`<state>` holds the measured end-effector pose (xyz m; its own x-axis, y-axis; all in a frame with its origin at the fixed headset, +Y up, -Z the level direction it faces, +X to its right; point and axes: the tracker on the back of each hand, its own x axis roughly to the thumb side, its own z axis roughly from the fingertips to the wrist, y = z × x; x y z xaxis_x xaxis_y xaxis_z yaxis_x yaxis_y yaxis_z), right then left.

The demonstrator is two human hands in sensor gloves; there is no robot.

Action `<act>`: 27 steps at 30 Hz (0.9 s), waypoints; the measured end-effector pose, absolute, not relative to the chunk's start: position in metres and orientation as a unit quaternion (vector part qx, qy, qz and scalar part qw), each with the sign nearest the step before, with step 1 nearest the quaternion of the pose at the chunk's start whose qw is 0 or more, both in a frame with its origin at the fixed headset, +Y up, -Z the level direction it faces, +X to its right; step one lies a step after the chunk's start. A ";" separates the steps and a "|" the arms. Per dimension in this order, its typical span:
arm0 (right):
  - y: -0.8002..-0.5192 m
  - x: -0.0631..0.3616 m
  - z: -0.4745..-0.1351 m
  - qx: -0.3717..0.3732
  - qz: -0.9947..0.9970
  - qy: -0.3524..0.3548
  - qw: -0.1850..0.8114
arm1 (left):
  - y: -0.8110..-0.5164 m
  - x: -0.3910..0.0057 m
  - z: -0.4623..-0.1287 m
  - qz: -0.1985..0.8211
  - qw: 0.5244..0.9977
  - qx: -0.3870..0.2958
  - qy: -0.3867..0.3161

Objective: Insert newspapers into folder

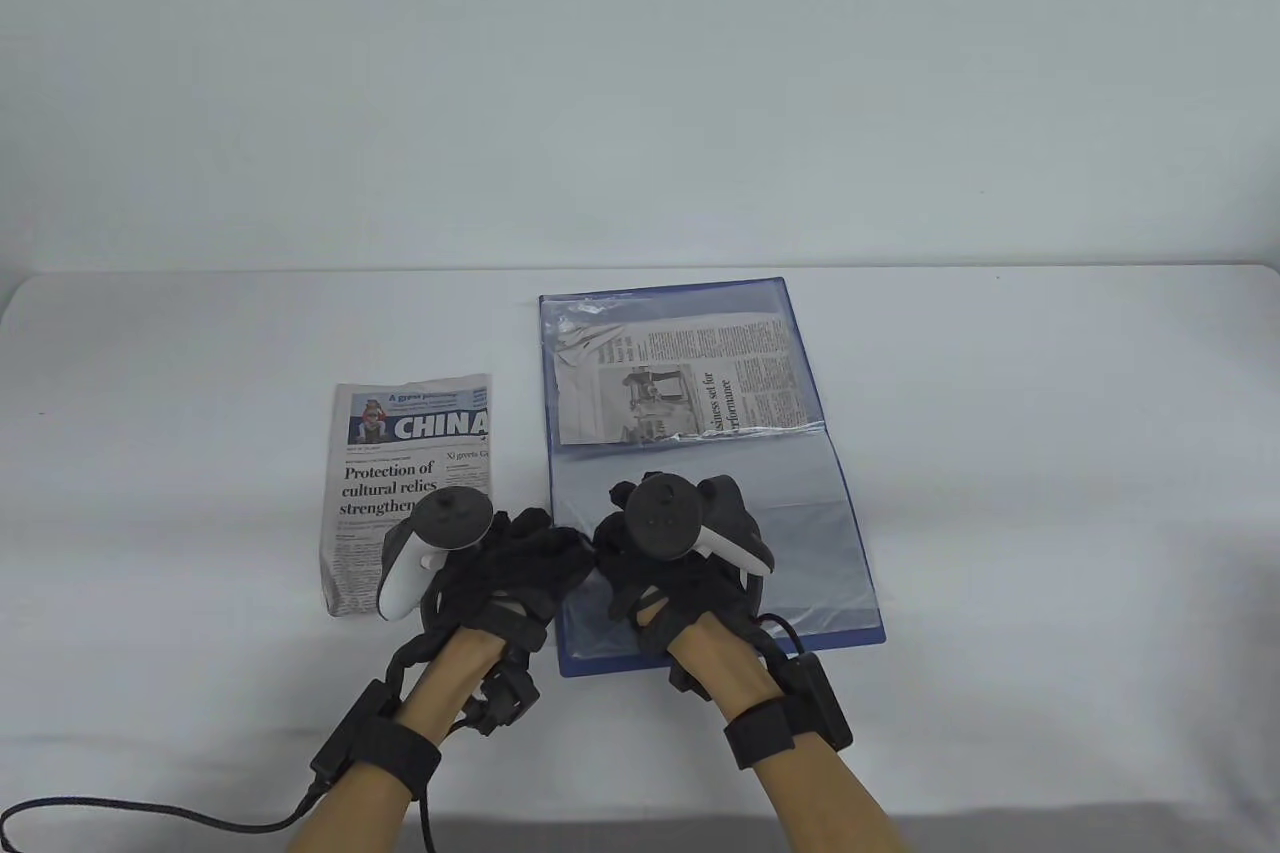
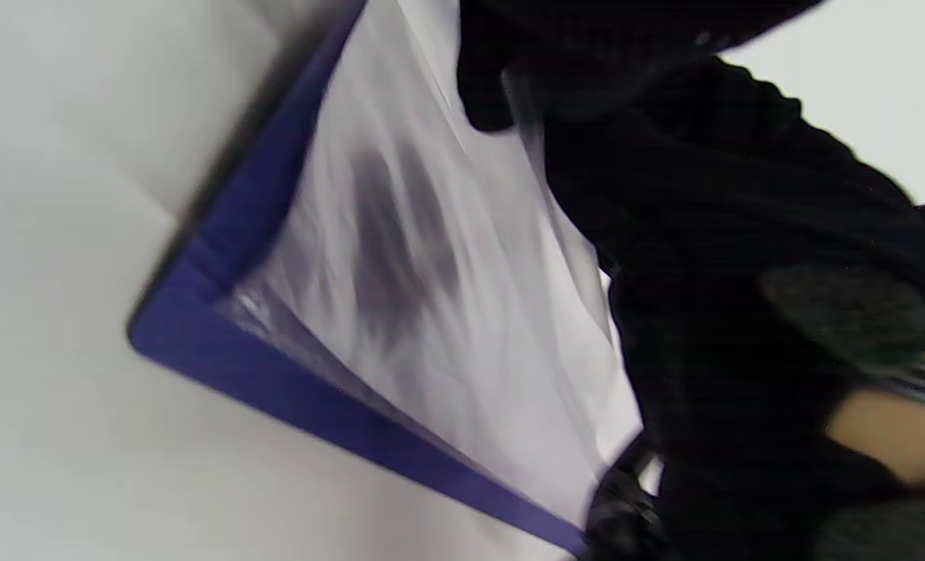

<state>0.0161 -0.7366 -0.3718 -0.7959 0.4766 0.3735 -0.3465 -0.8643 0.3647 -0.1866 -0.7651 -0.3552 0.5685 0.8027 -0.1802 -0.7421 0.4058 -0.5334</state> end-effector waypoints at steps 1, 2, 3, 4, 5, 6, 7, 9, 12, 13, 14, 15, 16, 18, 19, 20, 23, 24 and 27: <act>-0.737 0.016 -0.372 0.231 0.935 0.143 0.228 | -0.765 -0.187 -0.356 0.456 0.843 -0.281 -0.055; -0.736 0.016 -0.372 0.231 0.934 0.145 0.232 | -0.765 -0.187 -0.356 0.460 0.841 -0.279 -0.060; -0.735 0.017 -0.372 0.230 0.934 0.140 0.233 | -0.765 -0.189 -0.355 0.467 0.839 -0.274 -0.054; -0.734 0.017 -0.372 0.229 0.935 0.136 0.234 | -0.764 -0.189 -0.355 0.466 0.842 -0.267 -0.046; -0.733 0.018 -0.372 0.227 0.936 0.134 0.233 | -0.764 -0.191 -0.354 0.458 0.849 -0.262 -0.037; -0.733 0.018 -0.372 0.226 0.936 0.133 0.233 | -0.764 -0.192 -0.354 0.450 0.855 -0.255 -0.030; -0.733 0.019 -0.373 0.226 0.937 0.131 0.234 | -0.763 -0.193 -0.353 0.436 0.866 -0.245 -0.020; -0.734 0.020 -0.373 0.223 0.936 0.134 0.235 | -0.759 -0.195 -0.352 0.401 0.883 -0.243 0.005; -0.733 0.021 -0.373 0.217 0.941 0.128 0.226 | -0.752 -0.201 -0.349 0.370 0.908 -0.191 0.054; -0.733 0.021 -0.374 0.217 0.939 0.131 0.231 | -0.750 -0.204 -0.349 0.359 0.913 -0.182 0.061; -0.733 0.021 -0.374 0.217 0.938 0.131 0.235 | -0.749 -0.205 -0.350 0.353 0.916 -0.181 0.056; -0.733 0.021 -0.374 0.218 0.938 0.131 0.237 | -0.750 -0.206 -0.352 0.347 0.920 -0.181 0.028; -0.733 0.021 -0.374 0.218 0.938 0.131 0.238 | -0.750 -0.205 -0.354 0.341 0.921 -0.190 0.011; -0.732 0.021 -0.374 0.219 0.937 0.126 0.240 | -0.750 -0.202 -0.357 0.330 0.920 -0.208 -0.019; -0.731 0.021 -0.374 0.219 0.937 0.125 0.240 | -0.750 -0.200 -0.357 0.329 0.920 -0.209 -0.024; -0.730 0.021 -0.373 0.218 0.937 0.120 0.243 | -0.751 -0.197 -0.357 0.321 0.923 -0.211 -0.034; -0.729 0.023 -0.373 0.219 0.937 0.112 0.249 | -0.755 -0.189 -0.358 0.288 0.927 -0.237 -0.048; -0.728 0.024 -0.373 0.219 0.936 0.105 0.254 | -0.759 -0.184 -0.359 0.260 0.926 -0.267 -0.052; -0.726 0.026 -0.373 0.217 0.936 0.086 0.263 | -0.765 -0.180 -0.359 0.167 0.938 -0.301 -0.044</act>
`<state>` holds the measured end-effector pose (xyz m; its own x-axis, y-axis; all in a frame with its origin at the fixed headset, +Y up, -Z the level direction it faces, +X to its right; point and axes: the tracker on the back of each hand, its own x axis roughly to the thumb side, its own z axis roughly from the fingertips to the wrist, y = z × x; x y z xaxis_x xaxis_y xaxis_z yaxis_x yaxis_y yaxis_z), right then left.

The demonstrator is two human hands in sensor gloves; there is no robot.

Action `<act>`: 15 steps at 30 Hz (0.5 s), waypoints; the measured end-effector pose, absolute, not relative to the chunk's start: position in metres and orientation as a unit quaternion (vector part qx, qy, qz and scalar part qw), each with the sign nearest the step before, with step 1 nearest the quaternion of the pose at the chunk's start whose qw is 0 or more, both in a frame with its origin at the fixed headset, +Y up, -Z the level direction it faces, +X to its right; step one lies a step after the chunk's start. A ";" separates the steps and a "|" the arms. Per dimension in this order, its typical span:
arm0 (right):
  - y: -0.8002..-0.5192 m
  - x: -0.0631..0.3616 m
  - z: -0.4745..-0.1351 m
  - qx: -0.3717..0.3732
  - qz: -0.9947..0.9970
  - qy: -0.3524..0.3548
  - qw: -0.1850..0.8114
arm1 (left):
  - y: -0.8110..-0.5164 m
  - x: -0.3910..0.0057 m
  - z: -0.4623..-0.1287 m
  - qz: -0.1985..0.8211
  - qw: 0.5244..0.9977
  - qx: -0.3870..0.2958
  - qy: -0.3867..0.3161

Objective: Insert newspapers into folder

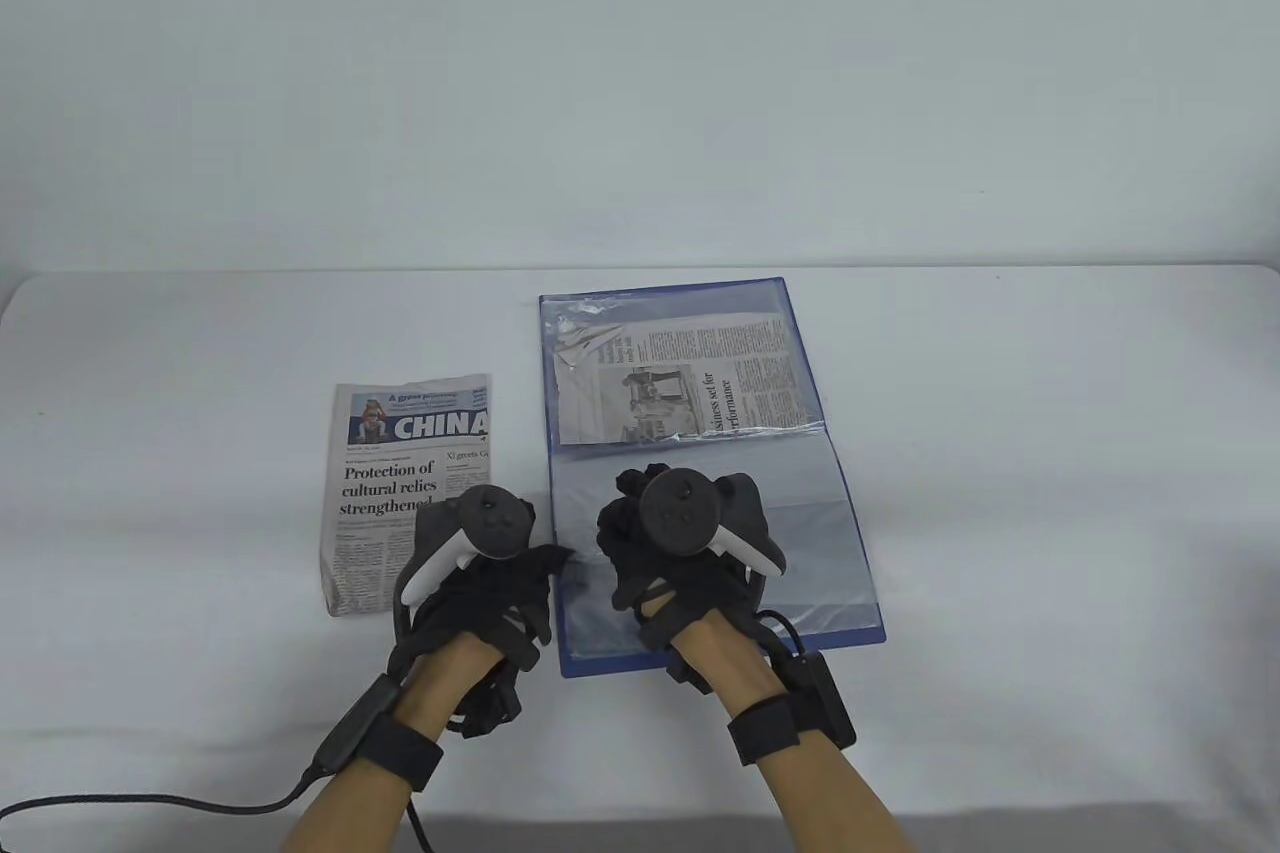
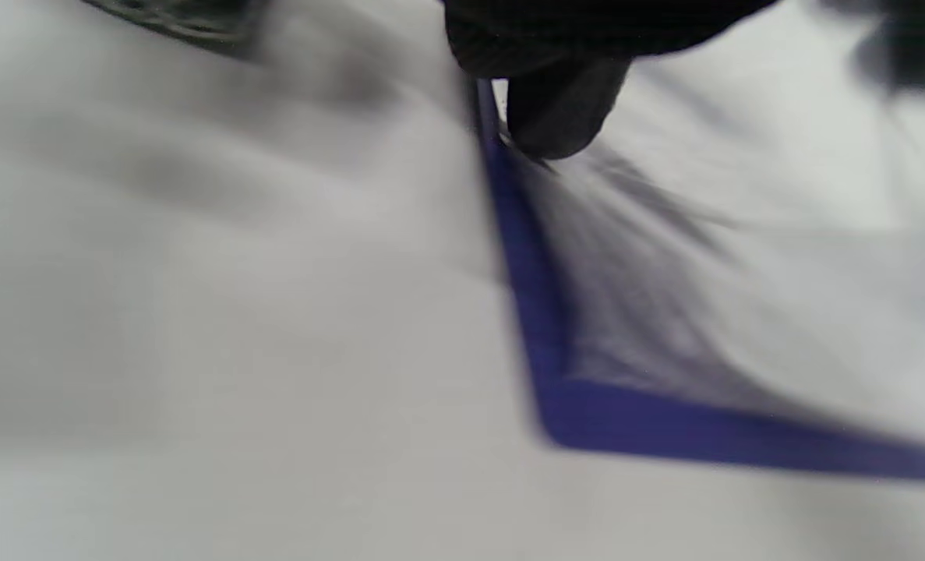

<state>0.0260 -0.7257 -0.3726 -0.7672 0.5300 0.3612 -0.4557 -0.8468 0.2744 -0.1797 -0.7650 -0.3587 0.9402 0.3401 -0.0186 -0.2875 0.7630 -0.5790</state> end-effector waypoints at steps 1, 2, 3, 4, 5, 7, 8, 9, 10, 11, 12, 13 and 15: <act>-0.726 0.026 -0.373 0.217 0.936 0.084 0.263 | -0.763 -0.181 -0.359 0.181 0.938 -0.291 -0.045; -0.726 0.026 -0.373 0.216 0.936 0.086 0.263 | -0.762 -0.181 -0.360 0.197 0.933 -0.296 -0.047; -0.726 0.027 -0.373 0.216 0.935 0.087 0.266 | -0.760 -0.183 -0.361 0.206 0.931 -0.298 -0.046; -0.726 0.027 -0.373 0.216 0.935 0.086 0.269 | -0.757 -0.188 -0.362 0.221 0.930 -0.291 -0.036; -0.726 0.028 -0.373 0.216 0.934 0.086 0.271 | -0.754 -0.194 -0.363 0.231 0.931 -0.281 -0.017; -0.725 0.028 -0.373 0.215 0.933 0.084 0.275 | -0.747 -0.209 -0.363 0.242 0.934 -0.260 0.034; -0.725 0.029 -0.373 0.215 0.933 0.083 0.278 | -0.742 -0.220 -0.363 0.248 0.934 -0.247 0.074; -0.725 0.029 -0.373 0.215 0.932 0.083 0.280 | -0.736 -0.236 -0.360 0.252 0.927 -0.237 0.147; -0.724 0.029 -0.373 0.215 0.932 0.083 0.280 | -0.733 -0.247 -0.357 0.254 0.916 -0.234 0.203; -0.724 0.029 -0.373 0.215 0.932 0.083 0.281 | -0.729 -0.266 -0.353 0.273 0.893 -0.227 0.275; -0.725 0.029 -0.373 0.215 0.931 0.084 0.281 | -0.729 -0.280 -0.352 0.290 0.878 -0.226 0.305; -0.725 0.029 -0.373 0.216 0.931 0.087 0.280 | -0.730 -0.299 -0.350 0.300 0.857 -0.241 0.342; -0.726 0.028 -0.373 0.223 0.929 0.093 0.279 | -0.739 -0.330 -0.347 0.291 0.827 -0.286 0.386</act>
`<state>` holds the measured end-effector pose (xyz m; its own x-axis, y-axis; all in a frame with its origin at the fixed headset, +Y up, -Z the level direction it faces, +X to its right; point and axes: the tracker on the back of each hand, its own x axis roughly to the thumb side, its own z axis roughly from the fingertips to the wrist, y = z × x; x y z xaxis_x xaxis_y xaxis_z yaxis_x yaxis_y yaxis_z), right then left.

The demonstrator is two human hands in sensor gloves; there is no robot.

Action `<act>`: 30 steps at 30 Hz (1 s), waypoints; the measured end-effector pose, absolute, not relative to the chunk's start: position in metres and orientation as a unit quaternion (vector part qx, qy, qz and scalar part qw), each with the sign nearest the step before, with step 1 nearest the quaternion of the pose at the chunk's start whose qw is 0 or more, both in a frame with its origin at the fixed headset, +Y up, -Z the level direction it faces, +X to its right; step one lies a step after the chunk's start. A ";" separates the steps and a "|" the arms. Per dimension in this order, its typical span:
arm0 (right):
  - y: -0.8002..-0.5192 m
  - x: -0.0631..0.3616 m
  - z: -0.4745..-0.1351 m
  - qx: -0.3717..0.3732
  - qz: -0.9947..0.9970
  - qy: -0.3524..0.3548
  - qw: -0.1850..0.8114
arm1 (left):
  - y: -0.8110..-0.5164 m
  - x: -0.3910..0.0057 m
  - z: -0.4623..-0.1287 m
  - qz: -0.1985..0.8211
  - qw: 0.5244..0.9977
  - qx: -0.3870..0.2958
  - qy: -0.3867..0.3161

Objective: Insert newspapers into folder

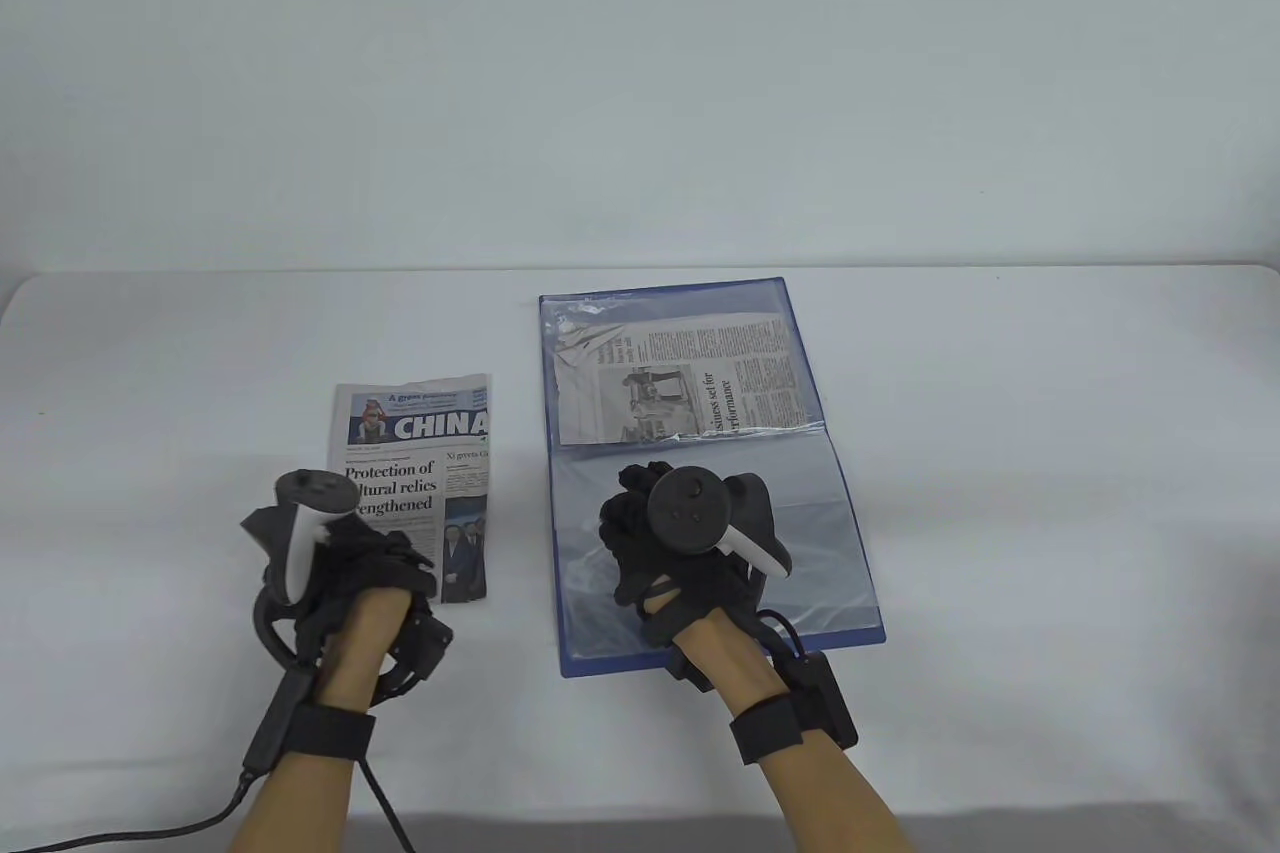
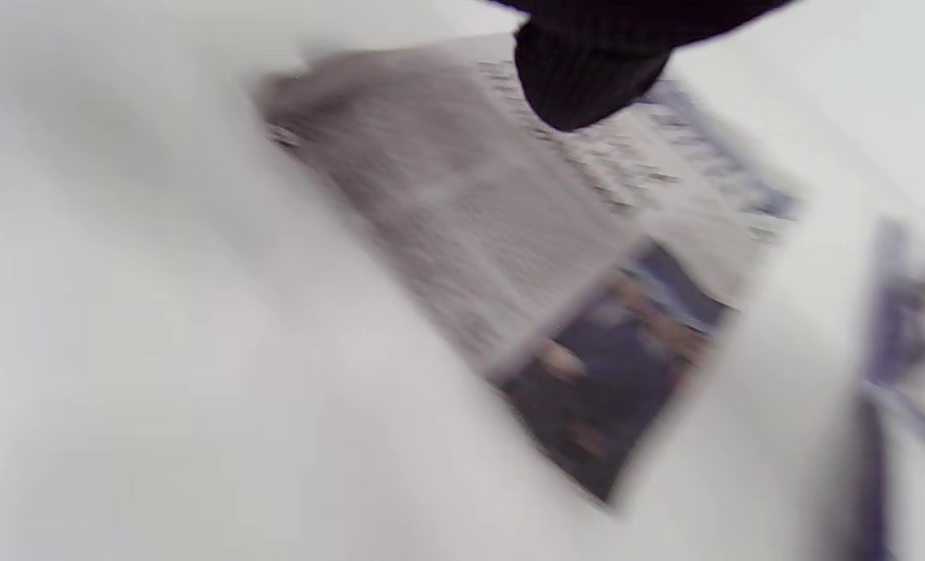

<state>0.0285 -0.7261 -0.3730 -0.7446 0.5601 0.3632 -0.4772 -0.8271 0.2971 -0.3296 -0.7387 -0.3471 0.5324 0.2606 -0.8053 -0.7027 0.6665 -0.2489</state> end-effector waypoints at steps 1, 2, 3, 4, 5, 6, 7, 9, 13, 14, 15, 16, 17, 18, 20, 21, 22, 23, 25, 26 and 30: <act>-0.726 0.028 -0.373 0.224 0.929 0.095 0.279 | -0.744 -0.339 -0.346 0.289 0.817 -0.302 0.398; -0.726 0.028 -0.373 0.223 0.929 0.095 0.280 | -0.752 -0.351 -0.344 0.293 0.801 -0.322 0.411; -0.726 0.028 -0.373 0.223 0.929 0.094 0.280 | -0.759 -0.357 -0.343 0.297 0.790 -0.335 0.419; -0.726 0.029 -0.373 0.222 0.928 0.094 0.283 | -0.768 -0.362 -0.341 0.308 0.773 -0.354 0.427; -0.725 0.029 -0.374 0.222 0.928 0.095 0.284 | -0.774 -0.364 -0.341 0.313 0.765 -0.360 0.433; -0.725 0.029 -0.374 0.222 0.928 0.094 0.285 | -0.773 -0.364 -0.341 0.304 0.772 -0.349 0.436; -0.725 0.029 -0.374 0.223 0.927 0.095 0.285 | -0.769 -0.364 -0.343 0.276 0.785 -0.321 0.452; -0.726 0.030 -0.374 0.225 0.928 0.095 0.282 | -0.767 -0.365 -0.346 0.242 0.803 -0.286 0.464; -0.726 0.032 -0.375 0.223 0.927 0.096 0.287 | -0.763 -0.369 -0.347 0.250 0.803 -0.264 0.473; -0.726 0.032 -0.375 0.223 0.927 0.096 0.287 | -0.760 -0.370 -0.345 0.259 0.801 -0.254 0.475; -0.726 0.032 -0.376 0.223 0.927 0.096 0.287 | -0.755 -0.372 -0.344 0.278 0.800 -0.237 0.475; -0.725 0.033 -0.376 0.223 0.926 0.095 0.288 | -0.749 -0.373 -0.342 0.310 0.802 -0.206 0.468; -0.725 0.033 -0.376 0.223 0.926 0.094 0.288 | -0.744 -0.374 -0.341 0.334 0.802 -0.180 0.461; -0.725 0.033 -0.376 0.224 0.926 0.094 0.288 | -0.736 -0.375 -0.340 0.357 0.804 -0.151 0.451; -0.725 0.033 -0.376 0.224 0.926 0.092 0.290 | -0.725 -0.377 -0.336 0.414 0.803 -0.099 0.416; -0.725 0.033 -0.376 0.224 0.926 0.093 0.290 | -0.721 -0.378 -0.334 0.431 0.798 -0.080 0.414; -0.725 0.033 -0.376 0.224 0.926 0.094 0.290 | -0.714 -0.378 -0.332 0.445 0.797 -0.058 0.404; -0.725 0.033 -0.376 0.224 0.926 0.093 0.289 | -0.707 -0.379 -0.329 0.448 0.800 -0.043 0.397; -0.725 0.033 -0.376 0.224 0.926 0.093 0.288 | -0.697 -0.380 -0.325 0.456 0.801 -0.023 0.387; -0.725 0.033 -0.376 0.224 0.926 0.093 0.289 | -0.692 -0.381 -0.323 0.464 0.799 -0.012 0.383; -0.725 0.033 -0.377 0.223 0.926 0.091 0.291 | -0.677 -0.387 -0.318 0.465 0.805 -0.016 0.368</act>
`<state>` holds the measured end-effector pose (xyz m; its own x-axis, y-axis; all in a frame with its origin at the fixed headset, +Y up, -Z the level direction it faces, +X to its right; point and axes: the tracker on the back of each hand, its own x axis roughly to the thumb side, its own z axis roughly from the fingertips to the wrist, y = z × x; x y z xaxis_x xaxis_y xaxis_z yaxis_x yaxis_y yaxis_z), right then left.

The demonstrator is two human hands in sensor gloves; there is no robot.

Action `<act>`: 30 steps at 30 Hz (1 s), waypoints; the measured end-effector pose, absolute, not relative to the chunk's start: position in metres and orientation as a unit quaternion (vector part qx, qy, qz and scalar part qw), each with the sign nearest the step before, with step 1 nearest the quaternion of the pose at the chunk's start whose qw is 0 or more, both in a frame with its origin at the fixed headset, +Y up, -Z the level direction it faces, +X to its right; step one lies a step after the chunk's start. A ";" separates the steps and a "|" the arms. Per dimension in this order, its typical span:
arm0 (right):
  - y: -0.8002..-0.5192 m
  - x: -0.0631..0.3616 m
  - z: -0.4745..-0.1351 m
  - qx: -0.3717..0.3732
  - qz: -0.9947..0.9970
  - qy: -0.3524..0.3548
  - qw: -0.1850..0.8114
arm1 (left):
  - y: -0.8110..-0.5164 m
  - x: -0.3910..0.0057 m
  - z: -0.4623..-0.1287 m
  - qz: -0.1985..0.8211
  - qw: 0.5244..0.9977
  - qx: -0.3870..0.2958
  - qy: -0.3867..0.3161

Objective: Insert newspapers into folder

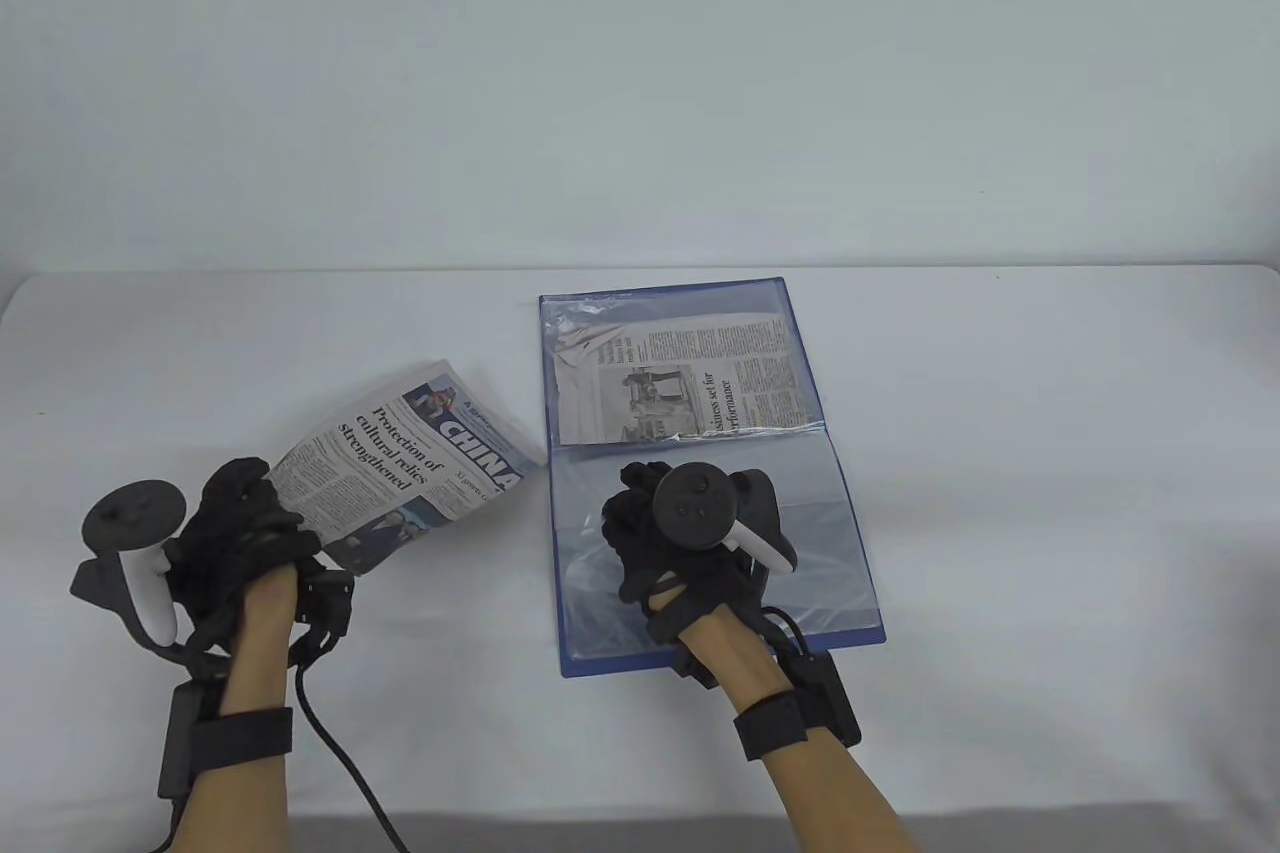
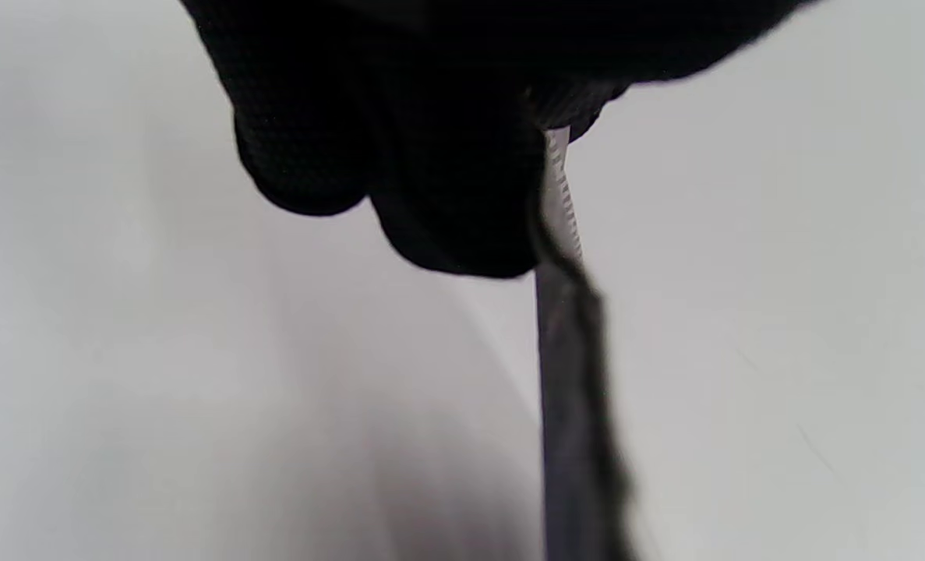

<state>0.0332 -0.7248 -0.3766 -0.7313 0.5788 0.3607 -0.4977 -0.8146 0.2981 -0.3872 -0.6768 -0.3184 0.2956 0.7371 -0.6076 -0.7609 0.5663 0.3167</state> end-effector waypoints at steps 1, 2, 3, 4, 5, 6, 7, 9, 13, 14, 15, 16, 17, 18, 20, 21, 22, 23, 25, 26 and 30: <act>-0.725 0.033 -0.377 0.223 0.926 0.090 0.291 | -0.675 -0.389 -0.317 0.468 0.803 -0.012 0.370; -0.725 0.033 -0.377 0.222 0.926 0.090 0.291 | -0.672 -0.391 -0.315 0.469 0.803 -0.005 0.369; -0.725 0.034 -0.377 0.222 0.926 0.090 0.291 | -0.670 -0.393 -0.314 0.470 0.802 -0.006 0.369; -0.725 0.034 -0.377 0.221 0.926 0.089 0.292 | -0.667 -0.395 -0.313 0.475 0.801 -0.012 0.365; -0.725 0.034 -0.377 0.221 0.926 0.089 0.293 | -0.665 -0.397 -0.311 0.487 0.795 -0.011 0.361; -0.725 0.034 -0.377 0.221 0.926 0.089 0.293 | -0.663 -0.398 -0.310 0.494 0.792 -0.005 0.359; -0.725 0.034 -0.377 0.220 0.926 0.089 0.293 | -0.661 -0.398 -0.309 0.493 0.794 -0.006 0.357; -0.725 0.034 -0.377 0.220 0.926 0.089 0.293 | -0.658 -0.398 -0.309 0.488 0.799 -0.013 0.352; -0.725 0.035 -0.377 0.219 0.926 0.088 0.294 | -0.661 -0.394 -0.313 0.494 0.801 -0.038 0.335; -0.725 0.034 -0.377 0.219 0.926 0.089 0.294 | -0.663 -0.392 -0.315 0.493 0.803 -0.048 0.331; -0.725 0.034 -0.377 0.219 0.926 0.088 0.294 | -0.664 -0.390 -0.317 0.497 0.804 -0.060 0.322; -0.725 0.034 -0.377 0.218 0.926 0.088 0.295 | -0.666 -0.388 -0.318 0.511 0.798 -0.069 0.313; -0.725 0.034 -0.377 0.218 0.926 0.089 0.295 | -0.667 -0.386 -0.319 0.518 0.794 -0.075 0.308; -0.725 0.034 -0.377 0.218 0.926 0.089 0.295 | -0.668 -0.383 -0.321 0.518 0.796 -0.081 0.303; -0.725 0.034 -0.377 0.217 0.926 0.089 0.295 | -0.669 -0.381 -0.322 0.515 0.798 -0.095 0.299; -0.725 0.034 -0.377 0.217 0.926 0.090 0.295 | -0.671 -0.380 -0.323 0.518 0.796 -0.102 0.296; -0.725 0.034 -0.377 0.217 0.926 0.090 0.296 | -0.673 -0.379 -0.324 0.526 0.790 -0.115 0.293; -0.725 0.034 -0.377 0.217 0.926 0.090 0.295 | -0.675 -0.379 -0.325 0.531 0.786 -0.127 0.290; -0.725 0.035 -0.377 0.217 0.926 0.091 0.296 | -0.678 -0.379 -0.326 0.533 0.780 -0.157 0.287; -0.725 0.035 -0.377 0.217 0.925 0.092 0.297 | -0.679 -0.380 -0.327 0.531 0.780 -0.165 0.287; -0.725 0.035 -0.377 0.217 0.925 0.093 0.298 | -0.682 -0.382 -0.327 0.536 0.772 -0.192 0.283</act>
